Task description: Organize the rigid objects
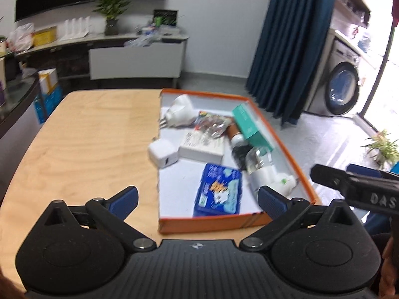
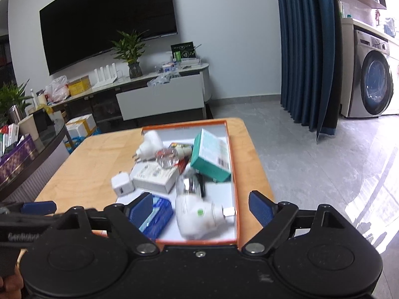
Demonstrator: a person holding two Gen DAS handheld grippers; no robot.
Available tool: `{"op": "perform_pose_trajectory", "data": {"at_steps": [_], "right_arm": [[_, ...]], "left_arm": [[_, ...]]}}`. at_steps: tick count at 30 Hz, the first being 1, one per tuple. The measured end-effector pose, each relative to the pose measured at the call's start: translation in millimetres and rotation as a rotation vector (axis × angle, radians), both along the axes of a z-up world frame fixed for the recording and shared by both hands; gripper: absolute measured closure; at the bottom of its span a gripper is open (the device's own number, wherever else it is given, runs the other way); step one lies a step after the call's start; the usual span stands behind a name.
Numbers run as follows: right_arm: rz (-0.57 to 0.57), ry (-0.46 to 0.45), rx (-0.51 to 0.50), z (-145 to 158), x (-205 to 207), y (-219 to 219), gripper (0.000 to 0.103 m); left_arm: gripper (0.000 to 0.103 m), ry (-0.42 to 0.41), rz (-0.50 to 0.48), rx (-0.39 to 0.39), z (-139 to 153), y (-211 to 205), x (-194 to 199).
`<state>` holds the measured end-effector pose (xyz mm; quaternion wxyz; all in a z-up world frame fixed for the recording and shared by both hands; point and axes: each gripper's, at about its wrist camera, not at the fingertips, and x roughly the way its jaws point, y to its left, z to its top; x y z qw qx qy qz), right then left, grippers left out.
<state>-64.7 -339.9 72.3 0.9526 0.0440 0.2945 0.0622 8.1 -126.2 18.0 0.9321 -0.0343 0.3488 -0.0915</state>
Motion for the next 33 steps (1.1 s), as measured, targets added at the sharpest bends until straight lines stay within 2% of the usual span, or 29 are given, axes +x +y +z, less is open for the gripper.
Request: {"op": "perform_pose_trajectory", "data": {"at_steps": [8, 13, 33], "right_arm": [[0.032, 0.038, -0.034, -11.3, -13.7, 3.1, 0.003], [0.032, 0.058, -0.035, -19.7, -18.9, 0.6, 0.003], [0.013, 0.092, -0.025, -33.9, -27.1, -5.0, 0.003]], "left_arm": [[0.0, 0.035, 0.073, 0.067, -9.9, -5.0, -10.2], [0.0, 0.043, 0.081, 0.093, -14.4, -9.0, -15.4], [0.0, 0.06, 0.084, 0.115, -21.5, -12.8, -23.9]]}}
